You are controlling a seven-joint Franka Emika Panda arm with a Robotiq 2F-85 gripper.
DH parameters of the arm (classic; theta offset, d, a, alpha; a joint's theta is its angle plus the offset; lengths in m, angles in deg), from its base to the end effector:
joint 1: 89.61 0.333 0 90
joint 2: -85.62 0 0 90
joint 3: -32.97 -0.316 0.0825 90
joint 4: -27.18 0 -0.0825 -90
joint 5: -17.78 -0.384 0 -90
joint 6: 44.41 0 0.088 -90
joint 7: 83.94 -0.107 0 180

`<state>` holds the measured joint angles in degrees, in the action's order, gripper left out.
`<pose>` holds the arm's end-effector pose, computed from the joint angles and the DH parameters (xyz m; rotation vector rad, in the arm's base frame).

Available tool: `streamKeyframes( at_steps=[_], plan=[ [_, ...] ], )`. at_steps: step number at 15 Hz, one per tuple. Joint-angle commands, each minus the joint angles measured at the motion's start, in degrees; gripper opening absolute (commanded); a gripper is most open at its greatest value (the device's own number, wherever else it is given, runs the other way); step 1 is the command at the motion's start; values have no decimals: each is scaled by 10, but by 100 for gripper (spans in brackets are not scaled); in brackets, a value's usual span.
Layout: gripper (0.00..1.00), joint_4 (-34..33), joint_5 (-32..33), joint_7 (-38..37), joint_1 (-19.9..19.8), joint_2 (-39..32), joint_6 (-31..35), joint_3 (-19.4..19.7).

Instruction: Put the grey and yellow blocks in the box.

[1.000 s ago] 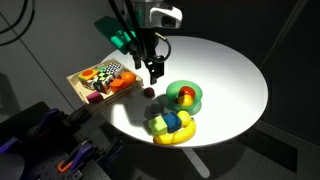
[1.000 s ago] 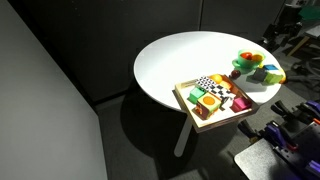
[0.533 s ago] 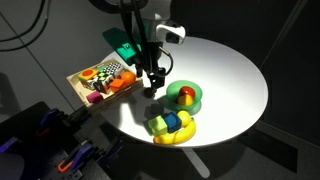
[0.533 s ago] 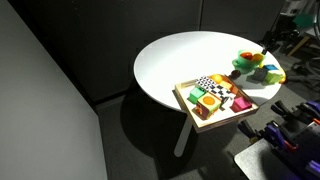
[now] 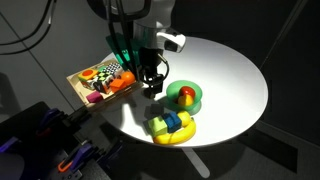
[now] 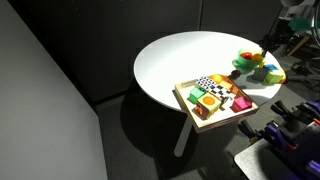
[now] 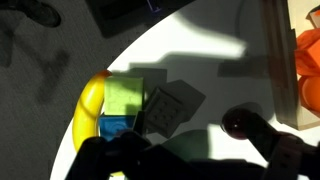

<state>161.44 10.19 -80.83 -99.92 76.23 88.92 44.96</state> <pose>0.4582 -0.1869 0.2517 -2.9695 0.6556 0.2416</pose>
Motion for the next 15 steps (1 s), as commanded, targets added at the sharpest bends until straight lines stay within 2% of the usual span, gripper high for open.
streamKeyframes(
  at_steps=[1, 9, 15],
  plan=[
    [100, 5, -16, -44, -4, -6, 30, -5],
    [100, 8, -36, -105, 0, -47, 101, -12],
    [100, 12, -25, -151, 11, -78, 140, -14]
  ],
)
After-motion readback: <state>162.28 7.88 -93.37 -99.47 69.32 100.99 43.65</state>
